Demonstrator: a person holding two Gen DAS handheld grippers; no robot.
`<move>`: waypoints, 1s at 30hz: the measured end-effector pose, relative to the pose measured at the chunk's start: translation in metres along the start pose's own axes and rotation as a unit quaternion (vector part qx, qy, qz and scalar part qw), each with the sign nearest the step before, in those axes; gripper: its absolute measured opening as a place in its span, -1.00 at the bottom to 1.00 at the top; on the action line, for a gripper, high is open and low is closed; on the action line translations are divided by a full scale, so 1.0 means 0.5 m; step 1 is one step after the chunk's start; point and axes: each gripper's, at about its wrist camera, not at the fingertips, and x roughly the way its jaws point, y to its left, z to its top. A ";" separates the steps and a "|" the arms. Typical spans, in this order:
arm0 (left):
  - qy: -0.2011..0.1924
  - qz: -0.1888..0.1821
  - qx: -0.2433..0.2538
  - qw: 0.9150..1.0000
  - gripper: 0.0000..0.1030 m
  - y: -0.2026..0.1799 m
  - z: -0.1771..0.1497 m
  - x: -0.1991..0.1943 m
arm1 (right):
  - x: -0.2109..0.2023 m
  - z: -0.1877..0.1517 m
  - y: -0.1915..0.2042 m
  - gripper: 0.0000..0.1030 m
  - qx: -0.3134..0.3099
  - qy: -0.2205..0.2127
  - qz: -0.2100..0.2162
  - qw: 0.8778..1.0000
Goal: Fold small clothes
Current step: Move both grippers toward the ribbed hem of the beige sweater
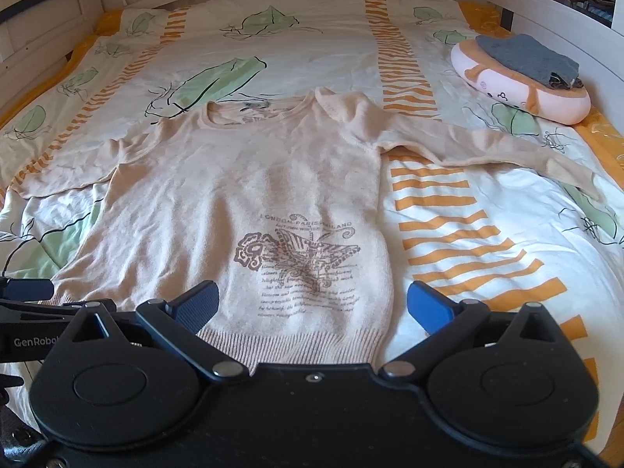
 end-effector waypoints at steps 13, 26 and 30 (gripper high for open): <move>0.005 -0.004 -0.003 1.000 0.51 -0.003 0.000 0.007 | 0.001 0.000 0.001 0.98 -0.001 0.000 0.000 1.000; 0.010 -0.010 -0.008 1.000 0.51 0.002 -0.002 0.018 | 0.005 -0.001 0.003 0.98 -0.001 0.003 0.002 1.000; 0.007 -0.016 -0.013 1.000 0.41 0.014 -0.007 0.023 | 0.013 -0.001 0.002 0.98 0.003 0.005 0.012 1.000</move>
